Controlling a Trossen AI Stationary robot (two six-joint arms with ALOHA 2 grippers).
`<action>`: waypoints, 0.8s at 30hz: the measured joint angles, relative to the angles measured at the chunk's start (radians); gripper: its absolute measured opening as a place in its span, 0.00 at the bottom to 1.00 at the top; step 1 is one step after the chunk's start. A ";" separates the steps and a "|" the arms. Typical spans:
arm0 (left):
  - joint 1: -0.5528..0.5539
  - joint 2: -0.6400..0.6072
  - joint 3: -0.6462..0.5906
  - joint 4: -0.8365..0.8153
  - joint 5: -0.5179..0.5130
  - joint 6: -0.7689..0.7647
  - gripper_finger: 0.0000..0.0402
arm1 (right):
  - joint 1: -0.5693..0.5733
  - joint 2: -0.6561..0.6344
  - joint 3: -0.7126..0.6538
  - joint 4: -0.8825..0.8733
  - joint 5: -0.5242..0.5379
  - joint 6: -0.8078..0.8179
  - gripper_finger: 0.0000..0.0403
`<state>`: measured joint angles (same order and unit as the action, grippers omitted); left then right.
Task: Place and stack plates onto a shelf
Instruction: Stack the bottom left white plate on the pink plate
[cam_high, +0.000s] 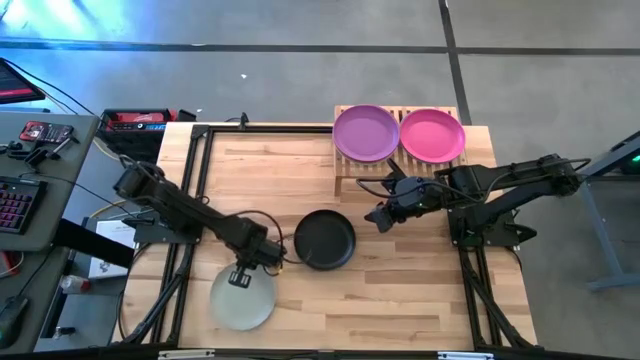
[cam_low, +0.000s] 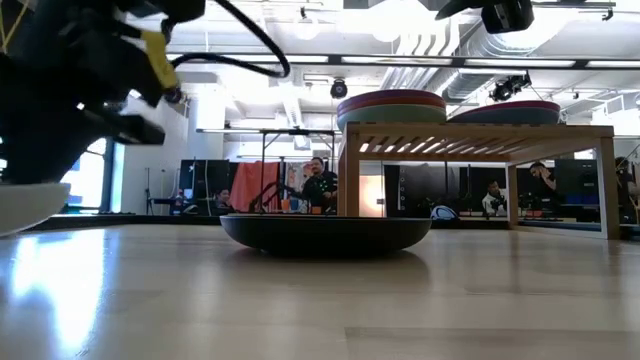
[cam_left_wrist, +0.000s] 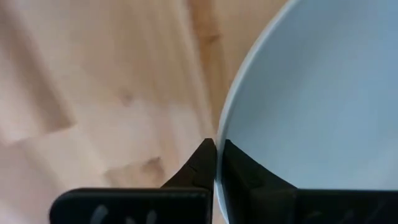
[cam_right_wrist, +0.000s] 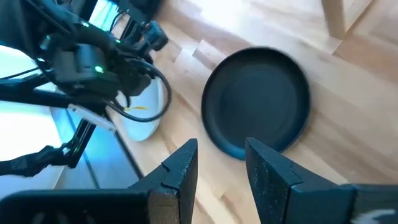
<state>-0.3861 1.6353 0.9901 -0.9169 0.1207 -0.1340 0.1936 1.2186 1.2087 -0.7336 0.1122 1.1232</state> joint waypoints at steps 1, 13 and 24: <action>0.009 -0.016 0.002 -0.016 -0.007 -0.013 0.00 | 0.000 0.000 0.000 -0.001 0.014 -0.002 0.28; 0.173 -0.152 0.177 -0.238 -0.179 -0.386 0.00 | 0.002 0.059 0.000 -0.004 0.084 -0.050 0.32; 0.307 -0.151 0.318 -0.262 -0.152 -0.543 0.00 | 0.003 0.201 0.000 0.179 0.075 -0.121 0.35</action>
<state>-0.0787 1.4845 1.3084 -1.1791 -0.0311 -0.6773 0.1970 1.4192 1.2087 -0.5541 0.1867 1.0018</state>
